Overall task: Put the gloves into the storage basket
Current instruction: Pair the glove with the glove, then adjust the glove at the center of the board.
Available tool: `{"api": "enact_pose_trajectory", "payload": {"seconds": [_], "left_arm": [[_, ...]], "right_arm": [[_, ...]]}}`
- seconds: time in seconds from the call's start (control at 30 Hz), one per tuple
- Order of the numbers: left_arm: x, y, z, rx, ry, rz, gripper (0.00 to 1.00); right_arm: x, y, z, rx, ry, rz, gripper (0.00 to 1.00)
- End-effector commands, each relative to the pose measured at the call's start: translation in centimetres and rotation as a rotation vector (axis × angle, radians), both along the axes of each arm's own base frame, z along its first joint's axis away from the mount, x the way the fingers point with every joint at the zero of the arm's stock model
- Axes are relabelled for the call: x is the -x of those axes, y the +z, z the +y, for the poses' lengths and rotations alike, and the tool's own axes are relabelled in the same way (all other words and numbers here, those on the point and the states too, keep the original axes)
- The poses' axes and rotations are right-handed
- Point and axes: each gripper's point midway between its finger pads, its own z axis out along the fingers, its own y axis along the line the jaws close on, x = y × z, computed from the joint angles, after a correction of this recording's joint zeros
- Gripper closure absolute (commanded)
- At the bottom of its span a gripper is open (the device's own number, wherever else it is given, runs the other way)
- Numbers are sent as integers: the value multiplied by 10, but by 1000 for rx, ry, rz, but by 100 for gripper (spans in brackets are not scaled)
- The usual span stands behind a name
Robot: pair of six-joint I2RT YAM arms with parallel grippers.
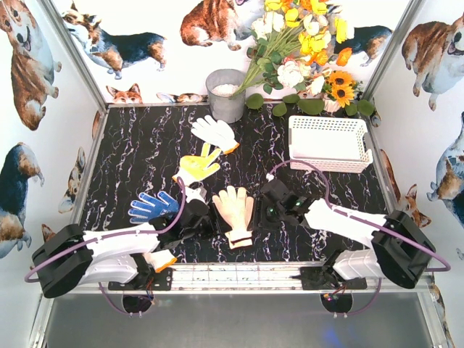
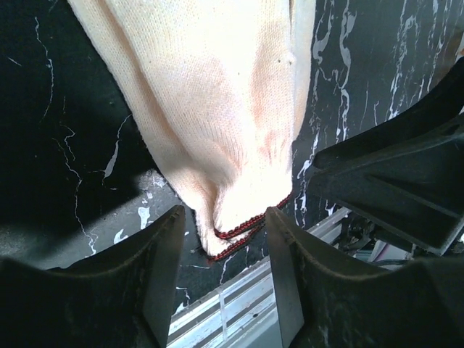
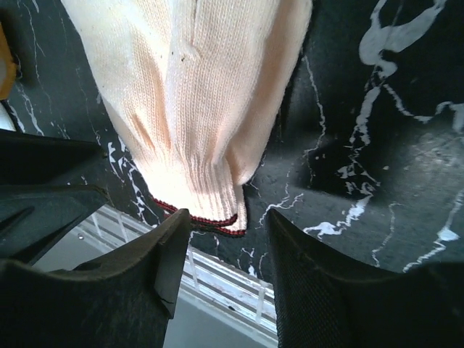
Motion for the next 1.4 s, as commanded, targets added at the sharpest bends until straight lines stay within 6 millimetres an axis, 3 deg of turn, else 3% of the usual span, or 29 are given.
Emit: {"api": "enact_pose_trajectory", "payload": {"seconds": [0.0,0.3,0.67,0.83,1.17,1.37], "left_arm": [[1,-3,-7,29,-26,-7,59],[-2,-6,-14,48,-36,-15,73],[-4,-12,-21,48,-48,-9,75],[-5,-13,-24,52,-54,-6,80],[-6,-7,-20,40,-38,-15,98],[-2,1,-14,38,-36,-14,100]], "right_arm": [[-7,8,27,-154,-8,-9,53],[-3,-9,24,-133,-10,17,63],[-1,-19,27,-141,-5,41,70],[1,-23,27,-141,-3,56,72],[4,-6,26,-162,-10,50,84],[11,7,22,-188,-6,47,86]]}}
